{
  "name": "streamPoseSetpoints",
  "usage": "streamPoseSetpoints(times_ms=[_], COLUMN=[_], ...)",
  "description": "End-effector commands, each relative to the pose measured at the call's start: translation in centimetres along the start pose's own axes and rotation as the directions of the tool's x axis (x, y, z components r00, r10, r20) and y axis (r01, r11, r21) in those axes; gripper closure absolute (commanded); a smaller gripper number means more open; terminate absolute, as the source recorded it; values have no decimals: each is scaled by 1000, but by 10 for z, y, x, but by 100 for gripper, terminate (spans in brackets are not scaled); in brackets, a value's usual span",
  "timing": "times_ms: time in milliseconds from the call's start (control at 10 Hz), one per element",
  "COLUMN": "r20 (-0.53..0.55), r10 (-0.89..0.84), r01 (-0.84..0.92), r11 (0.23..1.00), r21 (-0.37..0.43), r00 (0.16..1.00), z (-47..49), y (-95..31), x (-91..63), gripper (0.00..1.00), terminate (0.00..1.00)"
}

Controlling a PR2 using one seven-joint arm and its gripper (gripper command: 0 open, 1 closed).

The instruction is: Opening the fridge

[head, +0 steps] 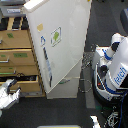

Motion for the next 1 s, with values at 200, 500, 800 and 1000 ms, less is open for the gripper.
streamPoseSetpoints(times_ms=[200, 500, 800, 1000], r20=[-278, -399, -432, -386], r10=[387, 536, 709, 687], r01=[-401, -574, -796, -759], r11=[916, 818, 605, 648], r21=[6, 29, -35, -57], r00=[879, 744, 558, 616], z=[-326, -392, -356, -279], y=[141, 181, 246, 229], x=[180, 227, 249, 311], gripper=[0, 0, 0, 0], terminate=[0, 0, 0, 0])
